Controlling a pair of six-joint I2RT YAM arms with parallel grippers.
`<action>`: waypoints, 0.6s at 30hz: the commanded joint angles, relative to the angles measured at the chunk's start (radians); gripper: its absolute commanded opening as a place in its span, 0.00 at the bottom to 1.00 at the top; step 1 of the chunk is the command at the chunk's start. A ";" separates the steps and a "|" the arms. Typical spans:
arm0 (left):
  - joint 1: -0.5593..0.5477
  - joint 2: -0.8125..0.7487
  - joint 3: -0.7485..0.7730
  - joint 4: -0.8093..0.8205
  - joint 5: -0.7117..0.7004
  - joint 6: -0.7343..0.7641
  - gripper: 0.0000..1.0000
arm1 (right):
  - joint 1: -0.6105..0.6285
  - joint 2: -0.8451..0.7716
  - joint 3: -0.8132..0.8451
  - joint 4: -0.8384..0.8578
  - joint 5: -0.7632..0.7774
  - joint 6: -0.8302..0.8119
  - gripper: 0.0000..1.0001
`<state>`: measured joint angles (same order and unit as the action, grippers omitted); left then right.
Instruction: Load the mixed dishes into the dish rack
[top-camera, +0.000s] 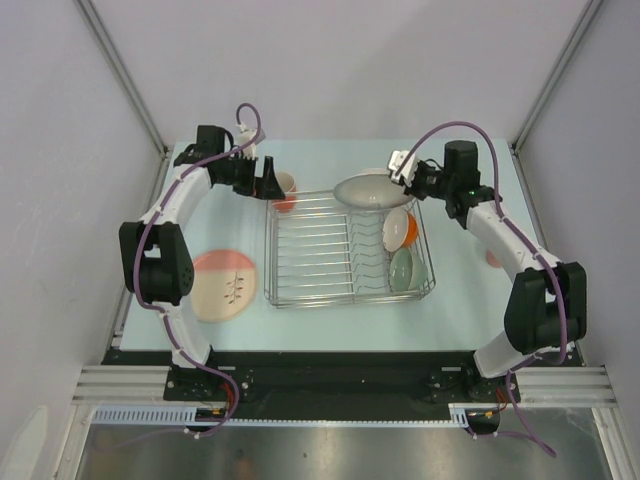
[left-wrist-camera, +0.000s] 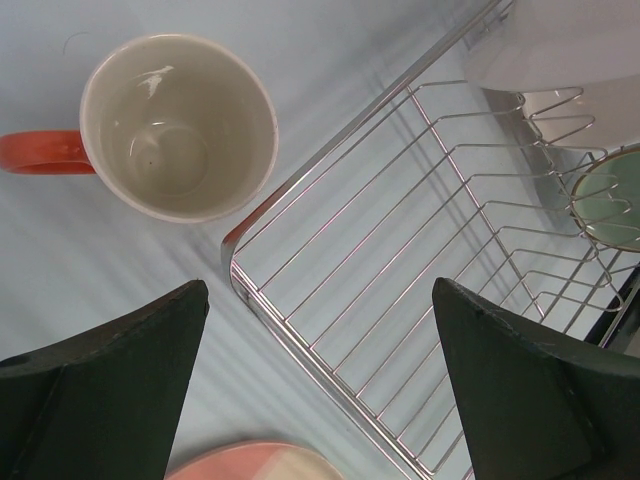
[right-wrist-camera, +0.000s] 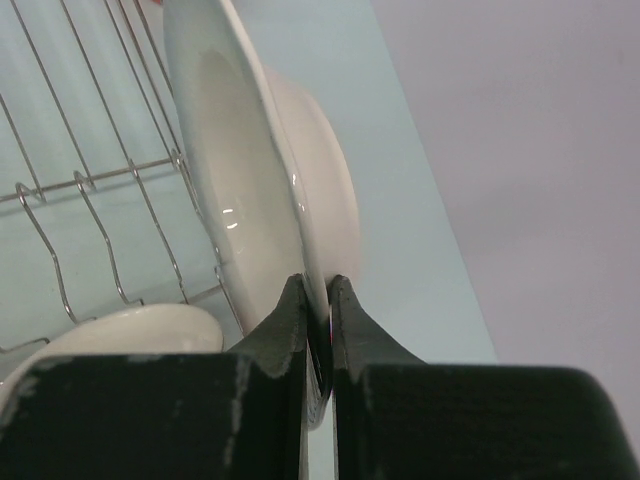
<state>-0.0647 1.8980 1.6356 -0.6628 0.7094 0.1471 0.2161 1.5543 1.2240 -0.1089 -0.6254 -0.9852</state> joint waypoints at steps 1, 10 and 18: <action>0.008 -0.059 -0.006 0.026 0.036 -0.014 1.00 | -0.026 -0.037 0.042 -0.218 -0.097 0.063 0.00; 0.008 -0.068 -0.014 0.025 0.032 -0.004 1.00 | 0.049 0.052 0.042 -0.299 -0.011 0.005 0.00; 0.008 -0.066 -0.020 0.028 0.036 -0.001 1.00 | 0.082 0.101 0.040 -0.324 0.055 0.003 0.00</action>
<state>-0.0647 1.8965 1.6218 -0.6586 0.7116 0.1471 0.2718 1.6009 1.2747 -0.2420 -0.5541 -1.0664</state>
